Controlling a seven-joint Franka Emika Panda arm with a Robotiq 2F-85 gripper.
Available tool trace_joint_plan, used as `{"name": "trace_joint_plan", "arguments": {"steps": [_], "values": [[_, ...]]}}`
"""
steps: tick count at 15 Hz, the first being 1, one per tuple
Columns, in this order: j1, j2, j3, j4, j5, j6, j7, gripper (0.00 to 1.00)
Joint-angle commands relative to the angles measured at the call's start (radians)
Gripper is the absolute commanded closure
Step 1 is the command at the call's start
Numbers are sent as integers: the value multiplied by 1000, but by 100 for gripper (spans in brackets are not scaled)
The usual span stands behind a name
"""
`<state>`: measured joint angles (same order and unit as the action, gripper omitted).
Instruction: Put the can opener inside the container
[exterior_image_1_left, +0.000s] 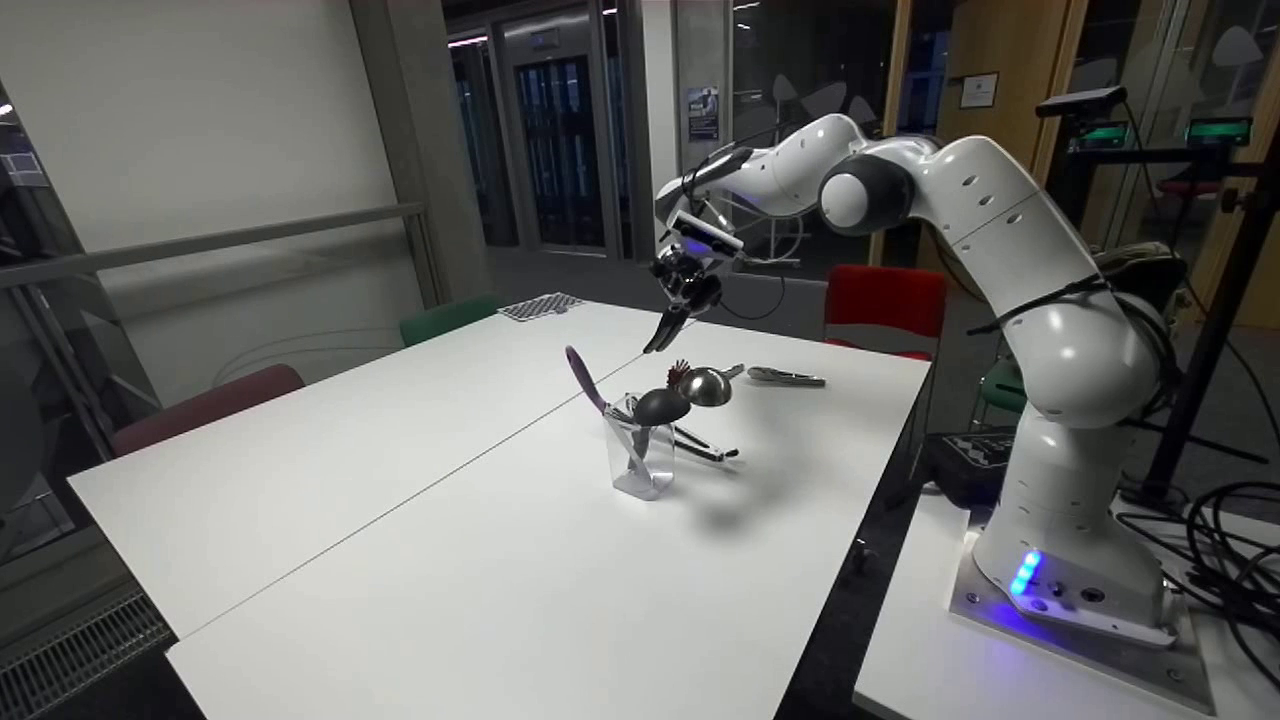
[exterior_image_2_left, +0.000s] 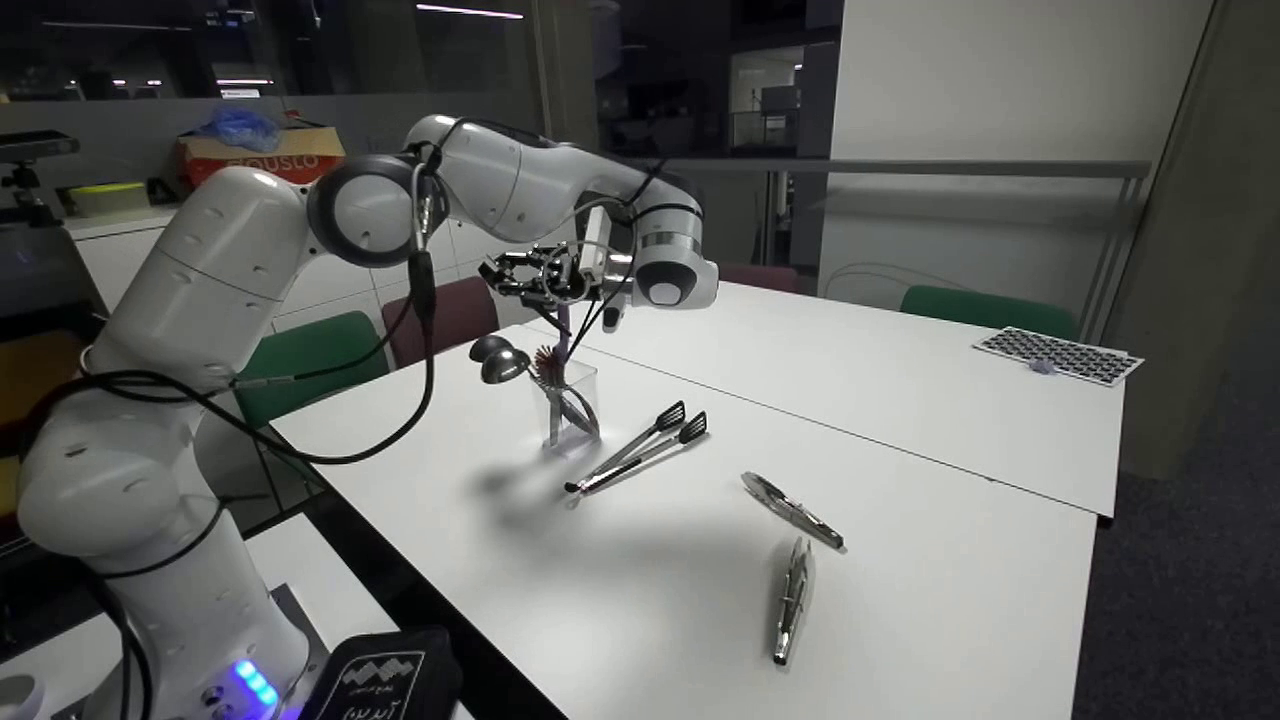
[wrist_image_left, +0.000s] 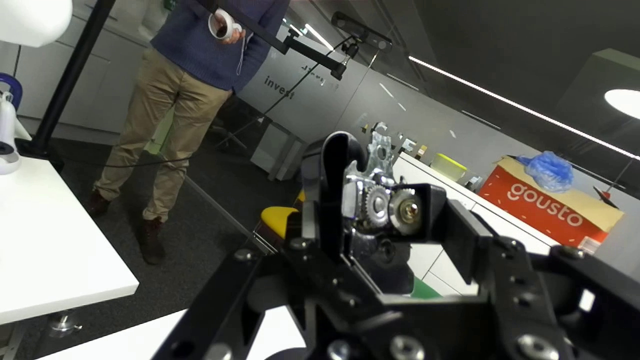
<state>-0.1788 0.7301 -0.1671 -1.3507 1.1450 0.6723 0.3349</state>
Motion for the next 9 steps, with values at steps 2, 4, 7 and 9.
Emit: {"name": "trace_joint_plan", "arguments": {"steps": [2,4,7,9], "values": [[-32,131,45,178,111,-41,185,60],[-34,184,57,231,153,-25,266,60],[-36,257,77,303,202,-3,386,60],[-40,297,93,346,224,7,452,60]]}}
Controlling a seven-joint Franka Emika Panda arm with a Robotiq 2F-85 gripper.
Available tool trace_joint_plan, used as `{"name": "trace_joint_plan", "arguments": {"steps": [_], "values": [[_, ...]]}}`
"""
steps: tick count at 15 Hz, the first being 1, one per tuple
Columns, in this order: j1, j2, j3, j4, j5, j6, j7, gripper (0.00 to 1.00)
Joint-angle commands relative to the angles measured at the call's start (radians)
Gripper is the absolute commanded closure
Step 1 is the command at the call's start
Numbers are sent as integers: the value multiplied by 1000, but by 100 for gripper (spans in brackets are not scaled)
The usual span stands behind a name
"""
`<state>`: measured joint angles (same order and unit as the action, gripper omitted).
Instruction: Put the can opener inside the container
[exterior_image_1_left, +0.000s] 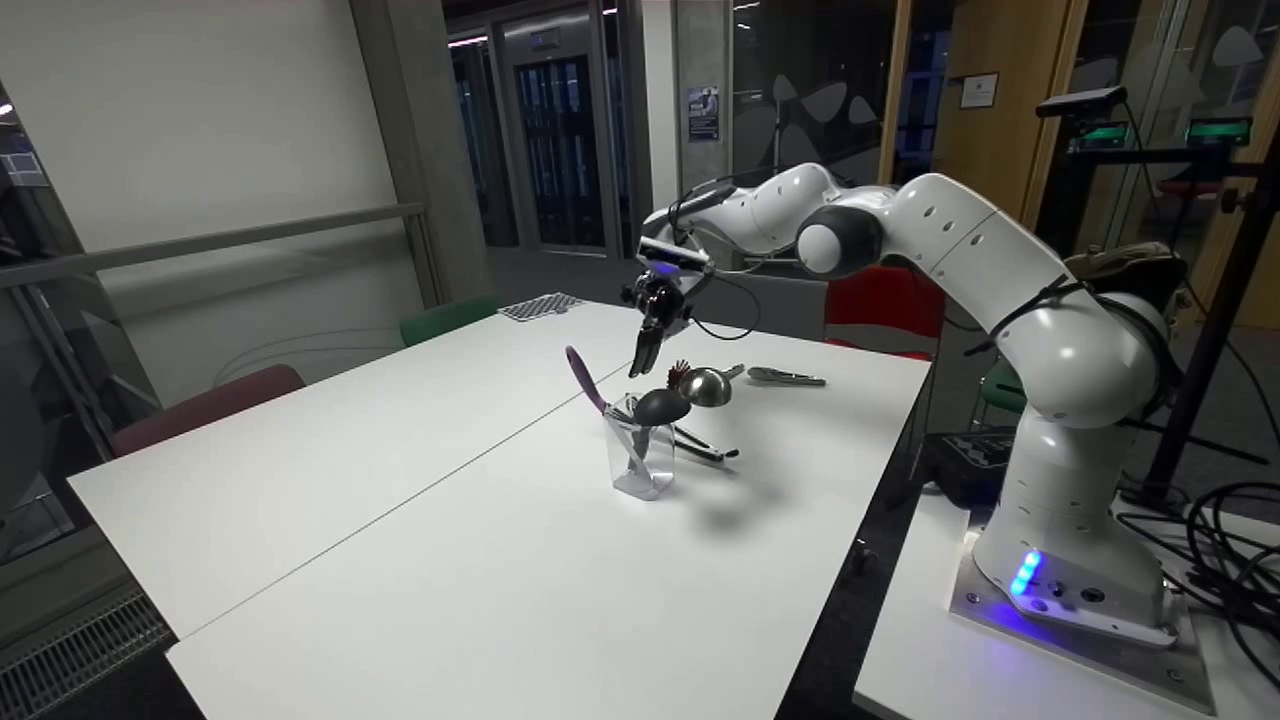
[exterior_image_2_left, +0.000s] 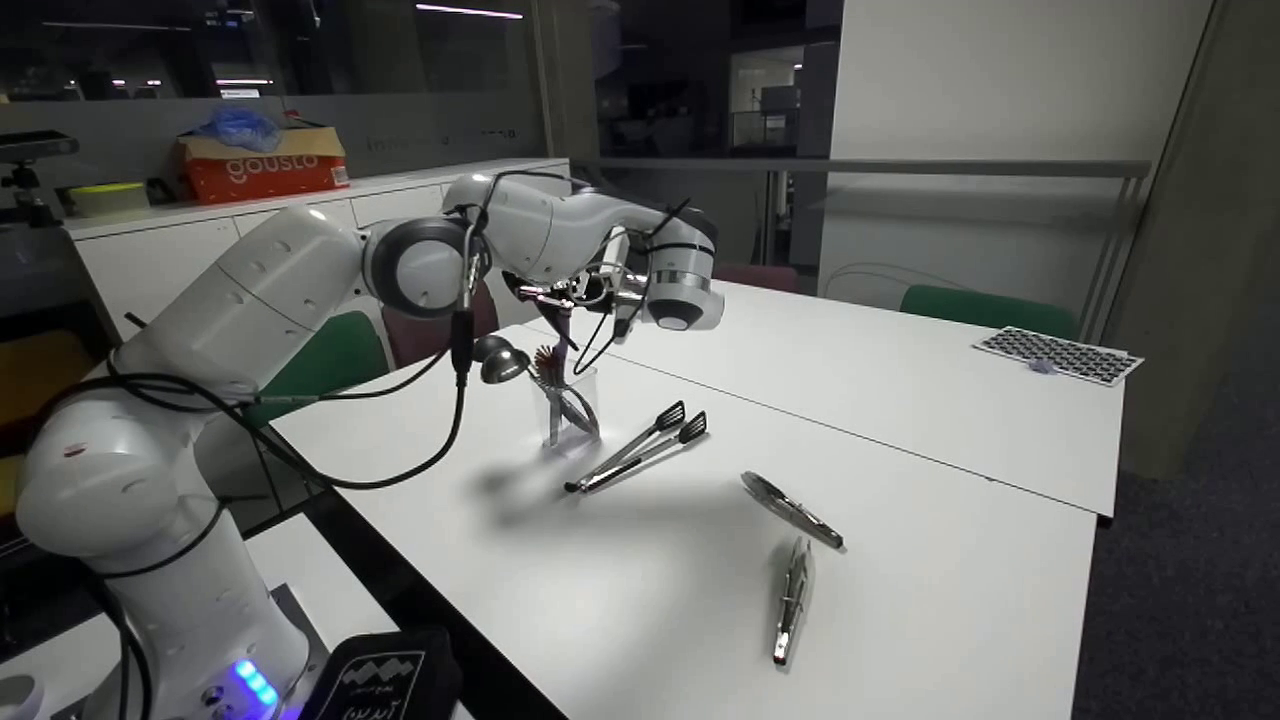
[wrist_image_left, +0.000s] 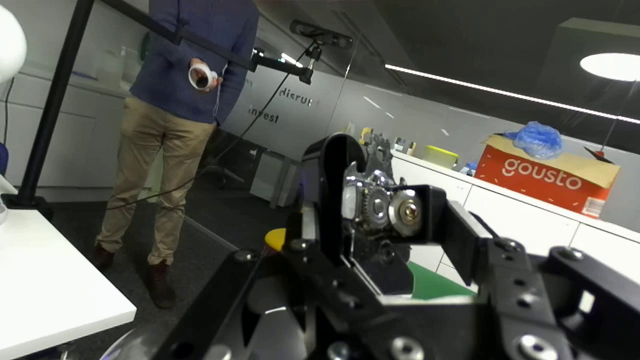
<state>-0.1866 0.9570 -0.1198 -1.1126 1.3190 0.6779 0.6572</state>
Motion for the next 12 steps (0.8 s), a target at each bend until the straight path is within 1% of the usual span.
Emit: {"name": "trace_joint_plan", "arguments": {"steps": [1,6,12], "values": [[-33,89,51,127,56,7,157,60],[-51,166,86,217,74,22,268,60],[-81,257,140,323,90,32,370,60]]}}
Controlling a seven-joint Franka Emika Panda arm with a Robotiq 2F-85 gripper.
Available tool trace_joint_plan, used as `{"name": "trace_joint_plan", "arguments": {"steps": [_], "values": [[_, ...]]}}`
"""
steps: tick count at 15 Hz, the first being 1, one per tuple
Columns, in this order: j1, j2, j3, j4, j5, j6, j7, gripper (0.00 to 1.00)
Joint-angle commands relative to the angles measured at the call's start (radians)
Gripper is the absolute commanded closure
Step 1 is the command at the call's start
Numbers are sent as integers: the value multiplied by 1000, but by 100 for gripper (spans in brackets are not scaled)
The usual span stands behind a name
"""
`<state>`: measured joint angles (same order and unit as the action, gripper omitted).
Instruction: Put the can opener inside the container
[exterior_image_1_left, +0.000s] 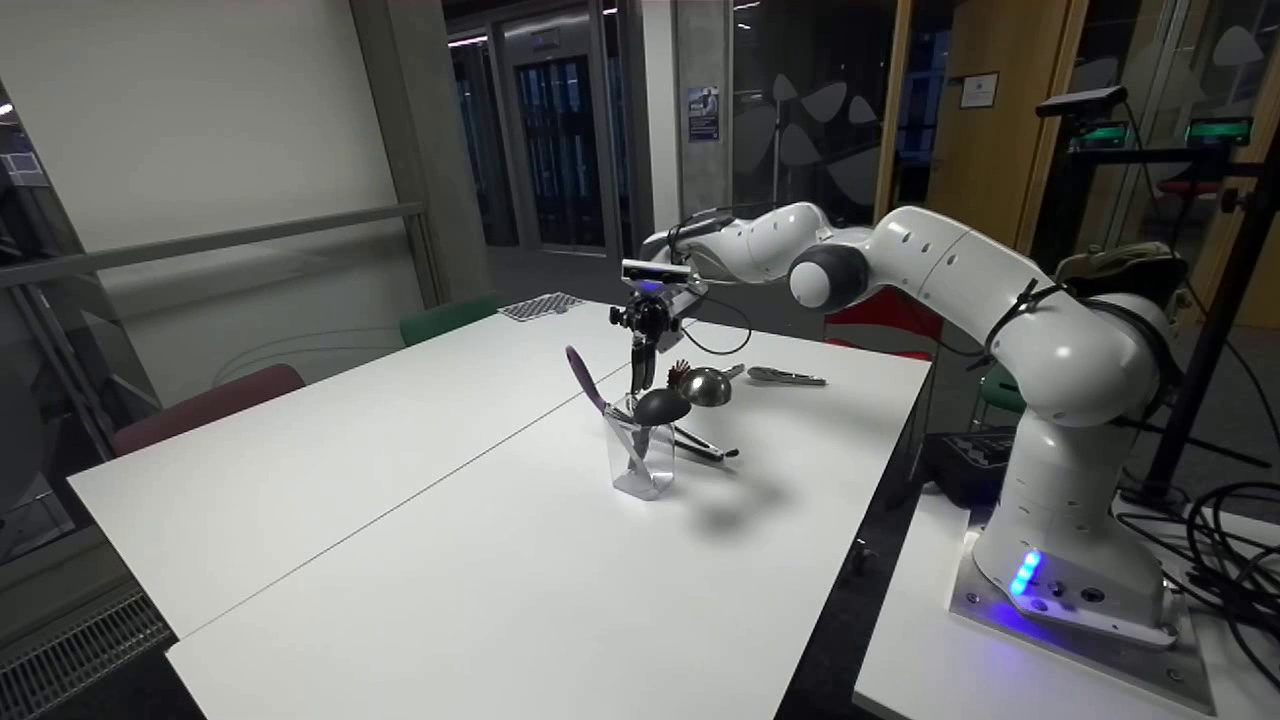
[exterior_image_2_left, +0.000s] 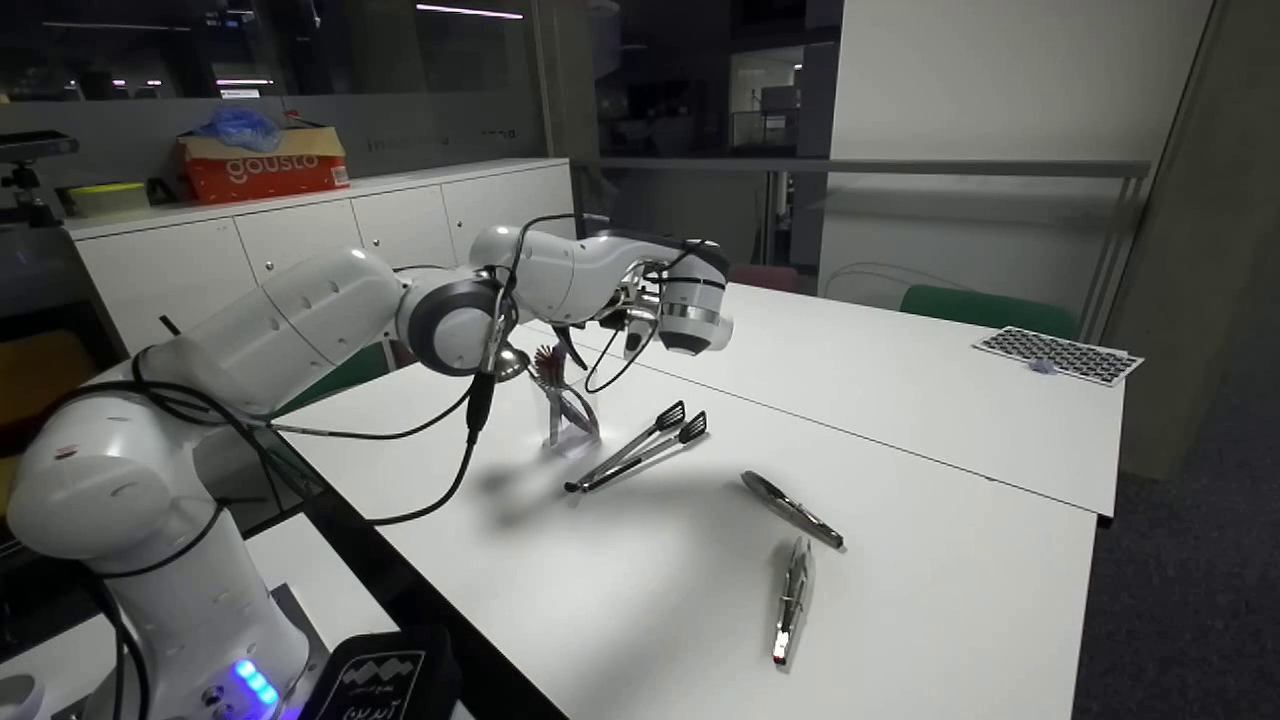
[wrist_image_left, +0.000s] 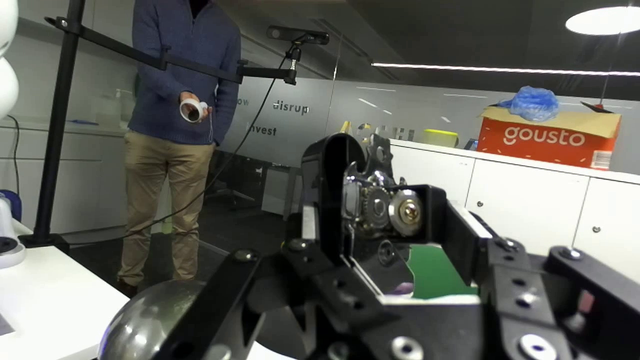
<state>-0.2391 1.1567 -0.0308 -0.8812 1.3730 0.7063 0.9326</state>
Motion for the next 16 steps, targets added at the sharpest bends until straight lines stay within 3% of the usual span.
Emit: {"name": "trace_joint_plan", "arguments": {"steps": [1,16], "values": [[-30,74,61,112,37,3,109,60],[-28,251,82,309,134,10,266,60]]}}
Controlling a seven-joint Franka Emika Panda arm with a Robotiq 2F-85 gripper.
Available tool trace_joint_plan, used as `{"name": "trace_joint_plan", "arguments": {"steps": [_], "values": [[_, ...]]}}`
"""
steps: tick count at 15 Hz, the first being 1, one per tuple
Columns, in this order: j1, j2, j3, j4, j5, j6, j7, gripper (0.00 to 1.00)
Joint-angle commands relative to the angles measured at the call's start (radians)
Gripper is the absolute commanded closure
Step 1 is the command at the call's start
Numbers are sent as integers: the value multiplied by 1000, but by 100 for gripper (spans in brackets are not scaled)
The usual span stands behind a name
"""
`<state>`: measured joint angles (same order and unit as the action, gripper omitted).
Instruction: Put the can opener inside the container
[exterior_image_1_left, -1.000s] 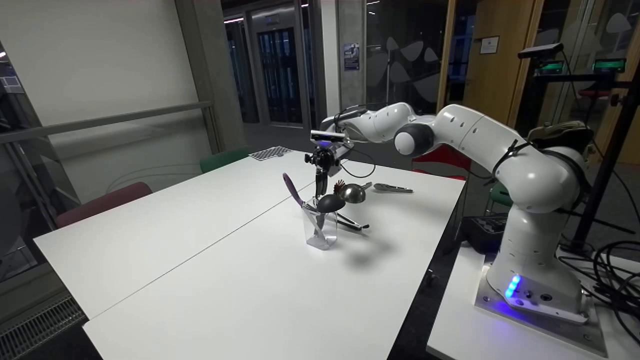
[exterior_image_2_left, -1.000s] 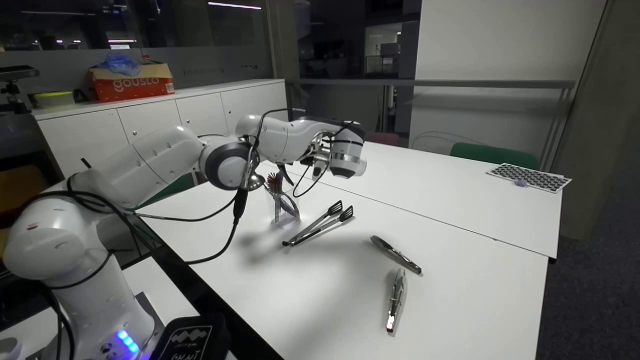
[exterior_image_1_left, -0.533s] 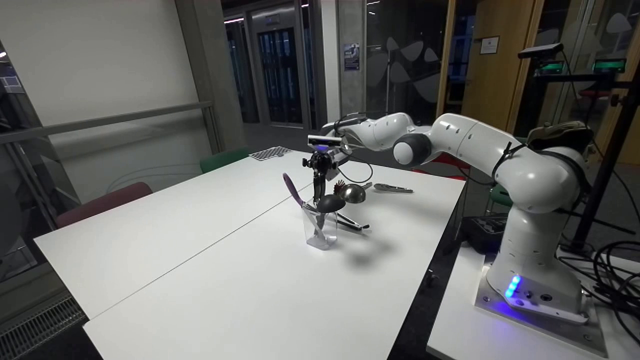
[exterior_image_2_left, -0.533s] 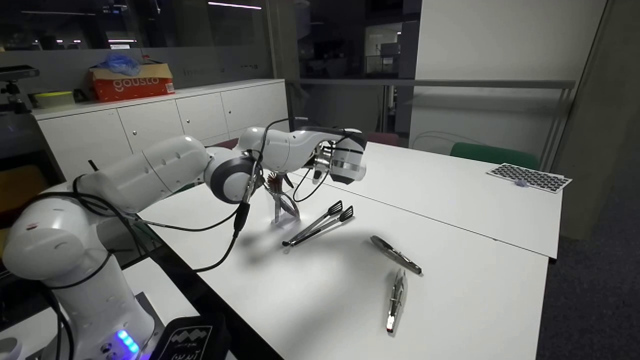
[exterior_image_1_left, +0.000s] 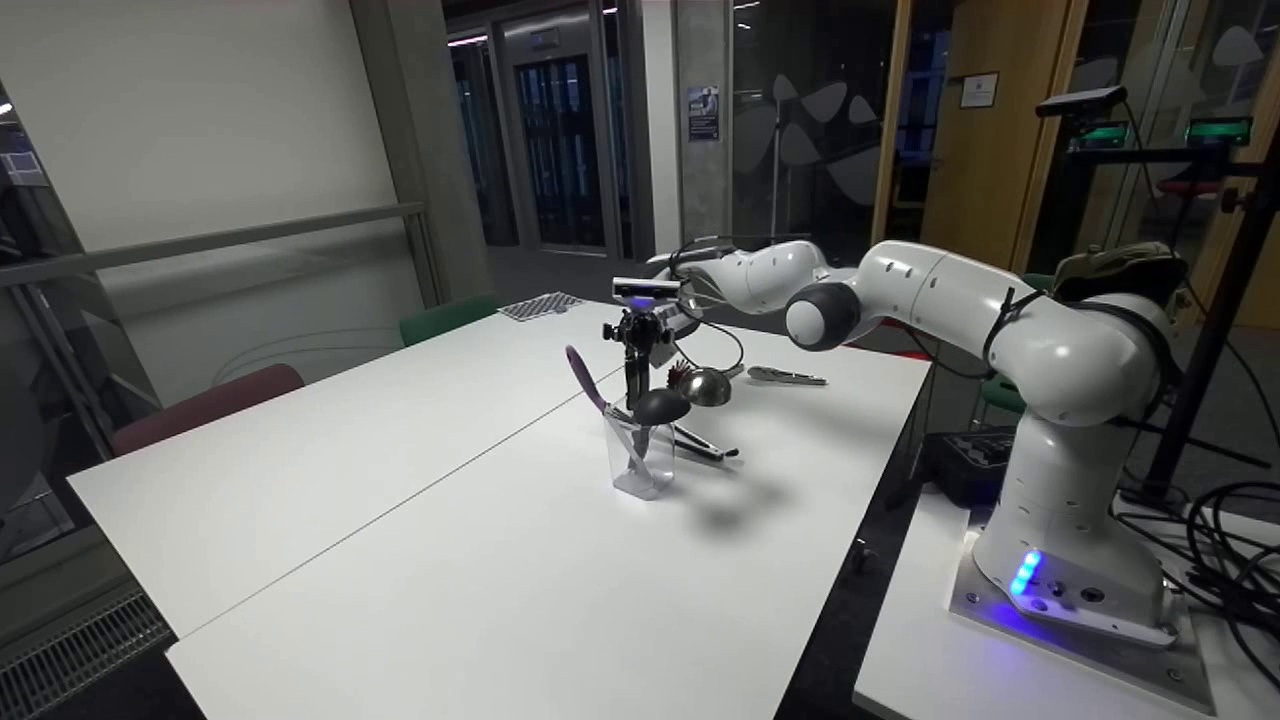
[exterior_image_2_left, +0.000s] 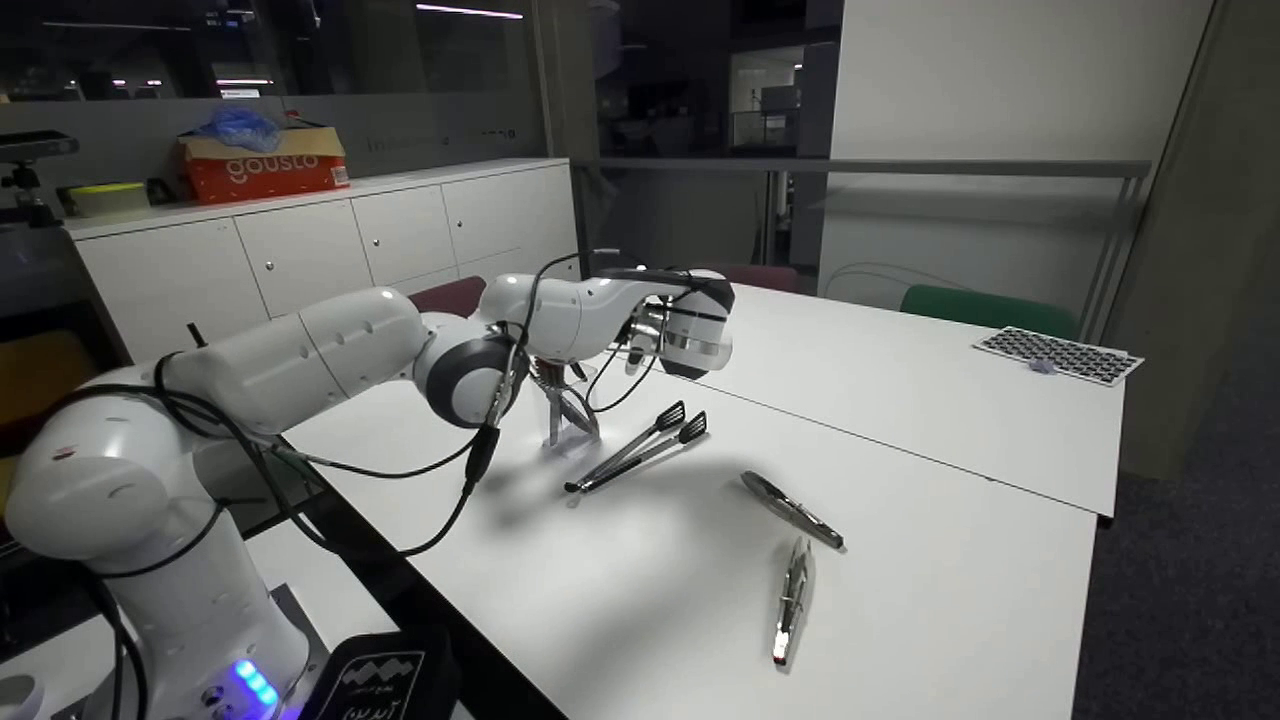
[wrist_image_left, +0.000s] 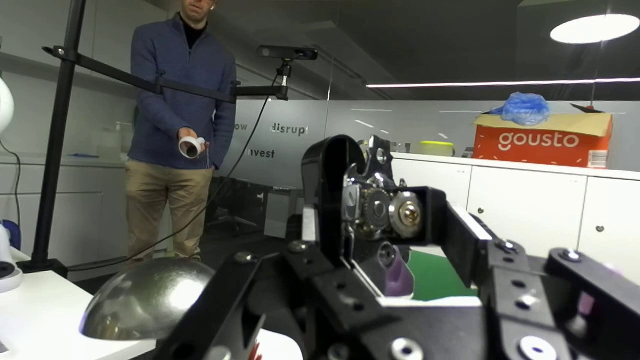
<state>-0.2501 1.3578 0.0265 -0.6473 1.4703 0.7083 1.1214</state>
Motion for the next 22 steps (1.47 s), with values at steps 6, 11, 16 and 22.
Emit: {"name": "trace_joint_plan", "arguments": {"steps": [6,11,16,22], "values": [[-23,100,26,115,54,12,100,60],[-34,145,29,150,71,9,115,60],[-35,114,15,81,62,14,68,60],[-43,101,28,49,-25,66,30,60]]}}
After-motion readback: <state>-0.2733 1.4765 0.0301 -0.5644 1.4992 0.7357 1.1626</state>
